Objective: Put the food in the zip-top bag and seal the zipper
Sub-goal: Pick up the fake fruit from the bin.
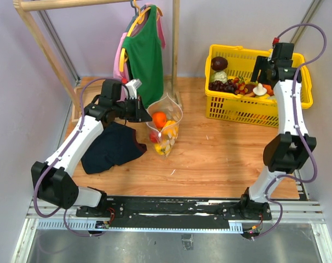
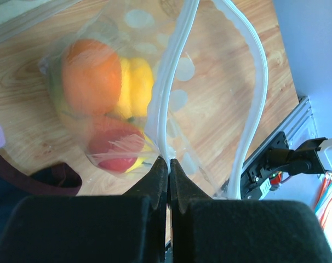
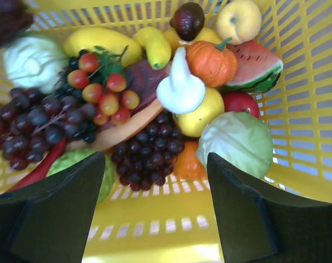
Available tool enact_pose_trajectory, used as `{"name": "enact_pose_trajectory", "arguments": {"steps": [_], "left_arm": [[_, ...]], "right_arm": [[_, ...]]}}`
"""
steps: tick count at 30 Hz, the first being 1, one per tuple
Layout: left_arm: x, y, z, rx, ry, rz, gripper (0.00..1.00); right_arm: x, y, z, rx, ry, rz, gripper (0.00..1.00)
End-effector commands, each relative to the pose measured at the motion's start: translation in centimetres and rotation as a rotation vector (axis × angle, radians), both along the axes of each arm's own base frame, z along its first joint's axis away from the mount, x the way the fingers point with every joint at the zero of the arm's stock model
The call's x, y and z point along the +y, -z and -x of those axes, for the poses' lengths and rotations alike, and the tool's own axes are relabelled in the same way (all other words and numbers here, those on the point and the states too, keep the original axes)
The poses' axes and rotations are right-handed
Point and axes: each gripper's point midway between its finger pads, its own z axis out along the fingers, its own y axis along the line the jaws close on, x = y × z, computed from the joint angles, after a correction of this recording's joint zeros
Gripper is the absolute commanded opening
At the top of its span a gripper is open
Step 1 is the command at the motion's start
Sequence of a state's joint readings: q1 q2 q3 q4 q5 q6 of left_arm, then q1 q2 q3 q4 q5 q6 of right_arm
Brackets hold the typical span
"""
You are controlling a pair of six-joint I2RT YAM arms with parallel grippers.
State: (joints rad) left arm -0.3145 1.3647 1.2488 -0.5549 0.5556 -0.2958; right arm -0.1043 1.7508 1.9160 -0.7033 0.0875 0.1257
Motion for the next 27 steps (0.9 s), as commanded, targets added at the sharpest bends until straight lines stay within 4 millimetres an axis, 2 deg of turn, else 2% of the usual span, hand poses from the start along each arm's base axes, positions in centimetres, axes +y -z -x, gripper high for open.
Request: {"name": "enact_pose_trajectory", "arguments": {"steps": [1,5,8,16,22,27], "left_arm": [[-0.2,-0.2,-0.2,-0.016,0.022,0.019,0.00],[-0.2,0.2,-0.3,-0.005,0.021,0.014,0.00],[-0.3,0.5,-0.4,0.006,0.022,0.010,0.00],[-0.2,1.0,-0.6,0.017,0.018,0.000,0.01],[-0.3,1.4,-0.6,0.027,0.019,-0.002,0.01],[-0.2,1.5,-0.7,0.031,0.016,-0.004,0.00]], "right_arm": [[-2.9,1.0,-2.9,-0.028,0.066,-0.017,0.76],[-3.8,2.6,-5.7,-0.041,0.046,0.003,0.76],[-4.4,4.6,-7.8,-0.037,0.038,0.010,0.76],[-4.9,8.4,-12.4,-0.075,0.012,0.015,0.66],[-4.7,11.5,-14.1,-0.049,-0.008,-0.007,0.58],[-5.6,13.7,-13.9,-0.004,0.032,0.008,0.55]]}}
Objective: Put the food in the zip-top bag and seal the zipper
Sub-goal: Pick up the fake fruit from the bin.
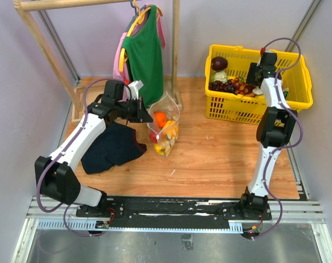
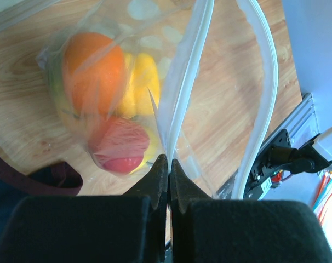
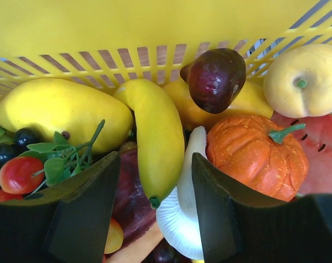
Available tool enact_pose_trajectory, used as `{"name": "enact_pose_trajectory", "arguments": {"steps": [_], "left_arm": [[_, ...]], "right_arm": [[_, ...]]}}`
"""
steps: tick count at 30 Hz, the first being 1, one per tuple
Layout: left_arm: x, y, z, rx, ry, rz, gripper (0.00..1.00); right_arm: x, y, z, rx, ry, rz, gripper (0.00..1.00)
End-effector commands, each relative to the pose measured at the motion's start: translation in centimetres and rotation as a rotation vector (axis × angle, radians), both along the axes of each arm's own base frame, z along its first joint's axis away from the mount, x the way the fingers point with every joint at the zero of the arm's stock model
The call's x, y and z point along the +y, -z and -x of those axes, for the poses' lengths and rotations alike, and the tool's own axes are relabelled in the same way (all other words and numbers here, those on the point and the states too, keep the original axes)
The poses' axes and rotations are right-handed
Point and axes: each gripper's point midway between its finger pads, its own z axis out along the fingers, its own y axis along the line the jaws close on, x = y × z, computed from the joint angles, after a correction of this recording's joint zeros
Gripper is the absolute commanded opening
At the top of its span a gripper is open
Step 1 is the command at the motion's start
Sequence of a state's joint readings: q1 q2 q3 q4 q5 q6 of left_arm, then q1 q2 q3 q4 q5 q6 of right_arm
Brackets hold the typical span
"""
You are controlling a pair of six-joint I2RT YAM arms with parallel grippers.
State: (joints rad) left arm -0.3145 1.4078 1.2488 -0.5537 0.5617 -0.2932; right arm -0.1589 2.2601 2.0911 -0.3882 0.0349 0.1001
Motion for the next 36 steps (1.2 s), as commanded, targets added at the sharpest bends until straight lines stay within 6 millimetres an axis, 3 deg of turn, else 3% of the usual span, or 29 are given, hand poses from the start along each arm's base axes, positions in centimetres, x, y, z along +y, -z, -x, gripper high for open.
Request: {"name": "enact_pose_trajectory", "arguments": {"steps": [1,4,10,12,16,27,32,36], "left_arm": [[0.0,0.1,-0.2,-0.009,0.011,0.008,0.00],[0.0,0.0,-0.2,-0.009,0.012,0.008,0.00],[0.0,-0.2,-0.1,-0.015,0.013,0.013,0.00],[-0.1,-0.3,-0.1,-0.018,0.014,0.015,0.00],[-0.1,-0.4,0.0,-0.021,0.016,0.019,0.00],[-0.2,-0.5,0.0,-0.022,0.019,0.023,0.00],[-0.1,-0.4,0.0,-0.020,0.018,0.021,0.00],[-0.1,-0.4,0.0,-0.020,0.017,0.021,0.00]], "right_arm": [[-1.8,-0.1,-0.5,-0.017,0.035,0.021,0.54],[-1.8,0.4,-0.2,0.000,0.031,0.027,0.51],[-2.2,-0.3,0.6,0.003,0.032,0.054,0.33],[-2.1,-0.9,0.8,-0.003,0.025,0.055,0.32],[-1.2,-1.7,1.2,-0.009,-0.026,0.040,0.42],[-1.8,2.2,2.2,0.116,-0.028,0.106,0.49],[-2.4,2.7,1.5,0.118,-0.016,0.133,0.41],[-2.4,1.7,1.1,0.096,-0.022,0.140,0.29]]}}
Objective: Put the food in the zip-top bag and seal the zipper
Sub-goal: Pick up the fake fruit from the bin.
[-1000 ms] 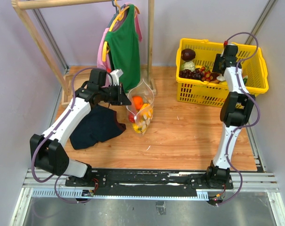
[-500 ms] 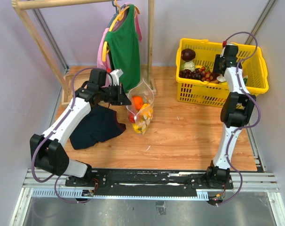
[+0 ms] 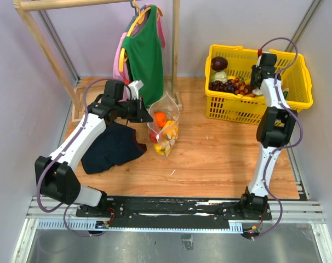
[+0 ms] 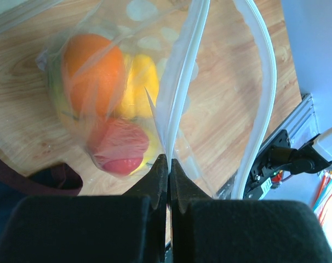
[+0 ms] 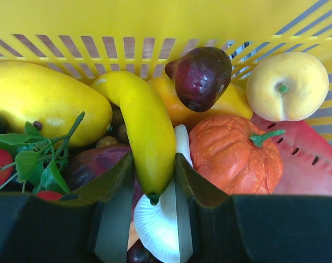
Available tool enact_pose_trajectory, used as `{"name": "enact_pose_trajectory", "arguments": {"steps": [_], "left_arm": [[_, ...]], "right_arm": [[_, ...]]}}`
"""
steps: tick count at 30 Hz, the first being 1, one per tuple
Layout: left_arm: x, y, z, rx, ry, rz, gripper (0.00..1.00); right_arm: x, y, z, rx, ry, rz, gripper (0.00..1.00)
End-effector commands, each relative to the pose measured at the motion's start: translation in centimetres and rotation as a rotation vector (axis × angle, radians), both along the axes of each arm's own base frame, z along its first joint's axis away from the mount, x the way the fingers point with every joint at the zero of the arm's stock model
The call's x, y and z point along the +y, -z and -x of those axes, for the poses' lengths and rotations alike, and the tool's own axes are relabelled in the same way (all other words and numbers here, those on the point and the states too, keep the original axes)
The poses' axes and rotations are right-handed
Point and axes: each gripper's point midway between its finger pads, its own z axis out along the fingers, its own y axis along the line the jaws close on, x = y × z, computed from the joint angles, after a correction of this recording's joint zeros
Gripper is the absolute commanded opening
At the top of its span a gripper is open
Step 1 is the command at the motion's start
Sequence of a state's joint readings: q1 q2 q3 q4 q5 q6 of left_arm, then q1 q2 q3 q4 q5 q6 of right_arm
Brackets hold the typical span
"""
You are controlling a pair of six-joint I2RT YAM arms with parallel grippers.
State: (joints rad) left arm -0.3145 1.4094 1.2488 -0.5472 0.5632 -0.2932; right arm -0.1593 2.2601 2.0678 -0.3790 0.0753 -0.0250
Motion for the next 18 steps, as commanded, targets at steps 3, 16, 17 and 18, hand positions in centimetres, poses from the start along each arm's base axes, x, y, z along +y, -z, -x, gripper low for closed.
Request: {"name": "enact_pose_trajectory", "arguments": {"steps": [3,16,17,18], "left_arm": [[-0.1,-0.4,0.1,-0.019,0.017,0.019,0.00],[-0.1,-0.9,0.3,-0.032,0.020,0.029,0.00],[-0.1,-1.0,0.3,-0.032,0.021,0.030,0.00],[-0.1,-1.0,0.4,-0.033,0.021,0.032,0.00]], "right_arm": [[-0.8,-1.1,0.6,0.011,0.009,0.022,0.22],[2.1,-12.1,2.8,-0.209,-0.023,0.059,0.01],[2.3,-13.7,3.4,-0.239,-0.023,0.068,0.01],[2.5,-14.2,3.8,-0.251,-0.023,0.075,0.01]]}}
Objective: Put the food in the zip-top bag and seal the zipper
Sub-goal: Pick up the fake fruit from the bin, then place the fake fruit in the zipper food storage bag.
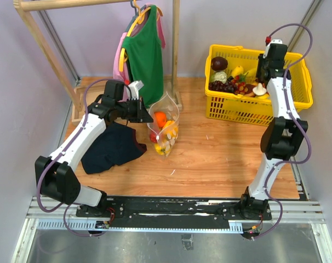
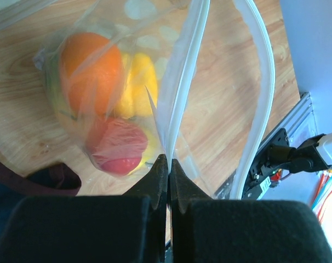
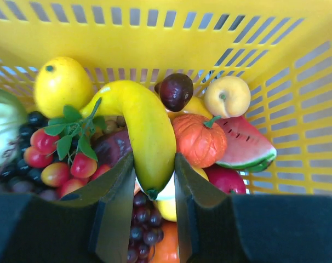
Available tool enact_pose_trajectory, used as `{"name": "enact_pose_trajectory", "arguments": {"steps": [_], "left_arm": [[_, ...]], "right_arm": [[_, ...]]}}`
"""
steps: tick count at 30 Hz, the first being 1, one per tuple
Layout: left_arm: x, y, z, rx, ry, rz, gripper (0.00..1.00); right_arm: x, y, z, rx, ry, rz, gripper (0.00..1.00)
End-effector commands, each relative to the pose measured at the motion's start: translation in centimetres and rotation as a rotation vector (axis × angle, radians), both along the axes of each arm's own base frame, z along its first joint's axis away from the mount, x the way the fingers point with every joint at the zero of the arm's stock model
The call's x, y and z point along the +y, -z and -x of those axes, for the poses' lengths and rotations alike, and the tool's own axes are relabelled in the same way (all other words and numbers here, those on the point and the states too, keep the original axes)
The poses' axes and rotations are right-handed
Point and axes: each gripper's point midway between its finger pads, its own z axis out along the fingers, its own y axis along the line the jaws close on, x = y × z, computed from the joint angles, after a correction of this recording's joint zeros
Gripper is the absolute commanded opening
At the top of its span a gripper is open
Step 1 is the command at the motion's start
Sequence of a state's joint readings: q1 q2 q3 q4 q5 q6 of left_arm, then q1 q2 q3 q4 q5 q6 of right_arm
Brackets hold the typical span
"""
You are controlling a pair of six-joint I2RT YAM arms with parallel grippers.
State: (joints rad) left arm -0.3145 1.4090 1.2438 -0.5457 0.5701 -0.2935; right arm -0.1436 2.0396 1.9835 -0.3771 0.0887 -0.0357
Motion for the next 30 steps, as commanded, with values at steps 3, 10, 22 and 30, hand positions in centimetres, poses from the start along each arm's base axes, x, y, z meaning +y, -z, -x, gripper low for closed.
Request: {"name": "enact_pose_trajectory", "arguments": {"steps": [3,10,22,30], "left_arm": [[-0.1,-1.4,0.3,-0.047,0.015,0.032,0.00],[0.0,-1.7,0.3,-0.055,0.014,0.034,0.00],[-0.1,-2.0,0.4,-0.063,0.016,0.043,0.00],[-0.1,-2.2,0.5,-0.067,0.018,0.048,0.00]], "right_arm": [[2.0,-6.3,2.4,-0.143,-0.014,0.052,0.01],[3.3,-11.0,6.3,-0.233,0.020,0.128,0.01],[7.3,-16.0,12.1,-0.350,-0.011,0.189,0.01],[13.7,-19.2,16.8,-0.452,-0.273,0.115,0.01]]}}
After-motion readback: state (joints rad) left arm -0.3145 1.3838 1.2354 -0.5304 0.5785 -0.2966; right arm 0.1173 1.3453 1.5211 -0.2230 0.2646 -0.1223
